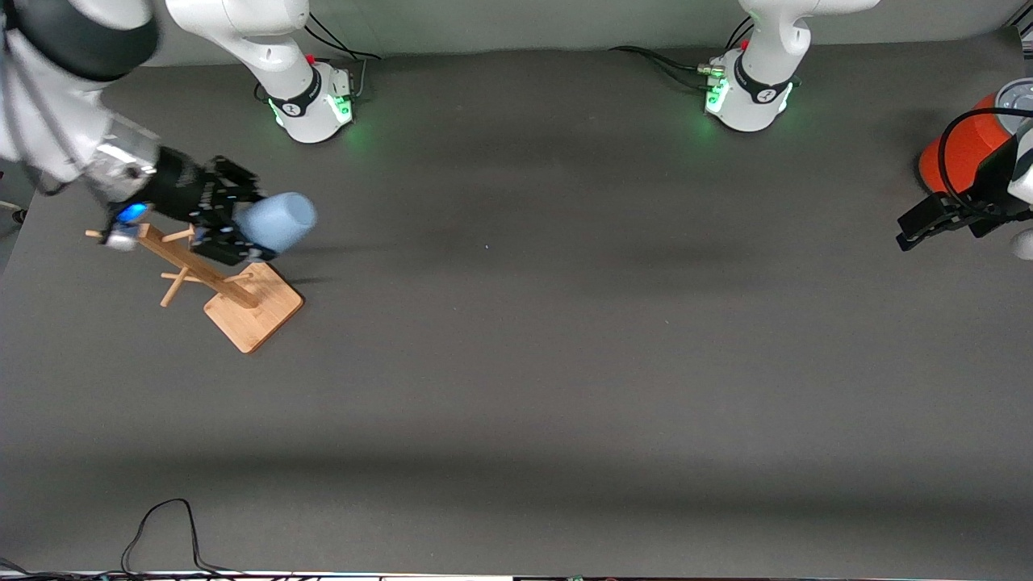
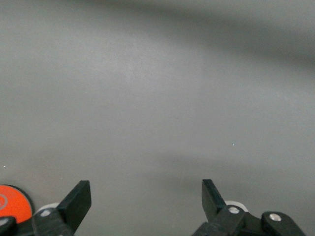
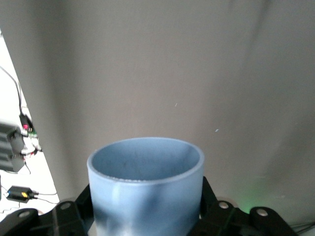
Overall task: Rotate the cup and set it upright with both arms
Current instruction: 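Carry the blue cup with the right gripper to the table middle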
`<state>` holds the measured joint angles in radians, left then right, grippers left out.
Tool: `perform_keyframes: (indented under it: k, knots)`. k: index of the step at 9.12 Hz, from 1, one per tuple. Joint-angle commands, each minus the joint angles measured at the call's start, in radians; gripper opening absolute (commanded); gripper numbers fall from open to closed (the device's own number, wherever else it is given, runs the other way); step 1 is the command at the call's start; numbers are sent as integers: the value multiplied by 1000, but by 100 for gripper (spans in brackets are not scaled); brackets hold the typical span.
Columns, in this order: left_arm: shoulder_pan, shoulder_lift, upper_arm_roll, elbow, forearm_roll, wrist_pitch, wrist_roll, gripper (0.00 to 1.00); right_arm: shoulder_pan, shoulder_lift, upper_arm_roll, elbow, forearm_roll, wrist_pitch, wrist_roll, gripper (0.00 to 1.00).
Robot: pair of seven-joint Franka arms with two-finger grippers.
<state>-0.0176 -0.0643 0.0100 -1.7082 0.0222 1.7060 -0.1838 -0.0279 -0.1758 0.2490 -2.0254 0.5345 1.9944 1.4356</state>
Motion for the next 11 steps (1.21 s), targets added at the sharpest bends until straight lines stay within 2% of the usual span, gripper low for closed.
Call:
perform_keyframes:
  k: [1,2,3,5,6,9,11]
  knots:
    - [27,-15,-1,-19,-30,7,-6,100,-3,63,183,28,-2,128,98,57]
    - [30,-15,-1,-19,-34,7,-6,100,-1,93,267,30,-22,185,144,57]
    - [30,-15,-1,-19,-34,6,-8,100,8,126,330,28,-107,223,202,57]
    - [28,-17,-1,-21,-33,3,-8,100,58,275,435,59,-348,329,451,57]
    - [28,-17,-1,-21,-33,3,-8,100,84,379,467,107,-487,352,603,57]
    - [27,-17,-2,-22,-33,3,-8,100,230,695,467,276,-924,353,1050,57]
    - [28,-19,-2,-22,-33,3,-8,100,321,859,463,355,-1057,348,1221,58]
